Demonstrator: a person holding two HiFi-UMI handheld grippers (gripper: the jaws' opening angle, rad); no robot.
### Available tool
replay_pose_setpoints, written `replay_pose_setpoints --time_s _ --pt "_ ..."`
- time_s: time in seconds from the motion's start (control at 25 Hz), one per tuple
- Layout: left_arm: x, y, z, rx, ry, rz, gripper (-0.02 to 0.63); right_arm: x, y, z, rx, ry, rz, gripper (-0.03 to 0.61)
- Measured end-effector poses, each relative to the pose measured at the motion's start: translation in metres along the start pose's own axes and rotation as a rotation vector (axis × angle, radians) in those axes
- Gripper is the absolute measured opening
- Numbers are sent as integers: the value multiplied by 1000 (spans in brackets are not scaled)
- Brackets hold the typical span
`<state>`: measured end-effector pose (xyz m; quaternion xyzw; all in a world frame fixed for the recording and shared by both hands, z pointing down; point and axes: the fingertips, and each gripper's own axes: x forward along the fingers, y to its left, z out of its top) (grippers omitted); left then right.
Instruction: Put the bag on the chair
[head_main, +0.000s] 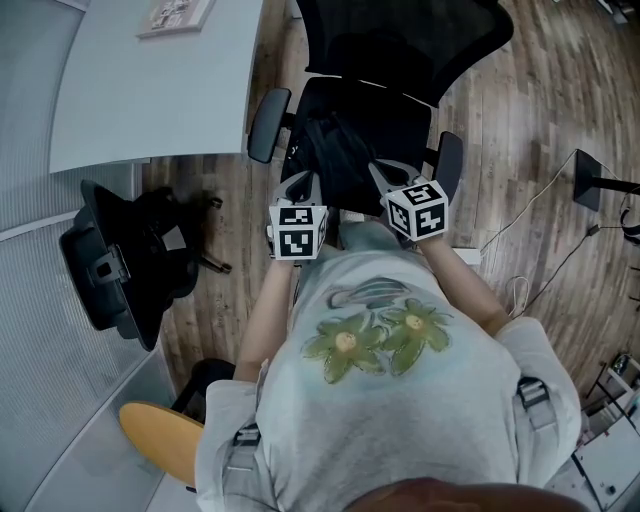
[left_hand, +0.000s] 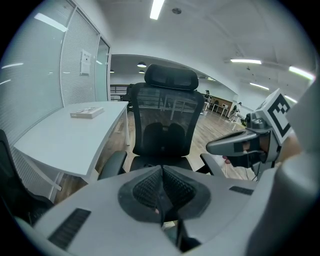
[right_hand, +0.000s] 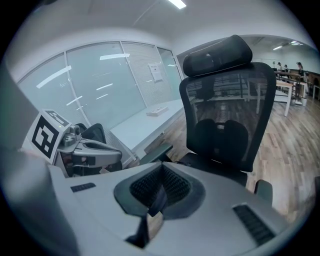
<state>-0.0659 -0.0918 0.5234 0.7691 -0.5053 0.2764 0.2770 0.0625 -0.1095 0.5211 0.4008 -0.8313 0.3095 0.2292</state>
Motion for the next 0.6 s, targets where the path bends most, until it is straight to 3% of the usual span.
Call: replay_pose_setpoints --time_s 0.28,0.6 --pt "-2 3 1 -34 -7 -4 21 -5 -1 0 -7 -7 3 8" --pt "-3 -10 8 38 -22 -21 17 -10 -4 -1 -15 -2 -4 8"
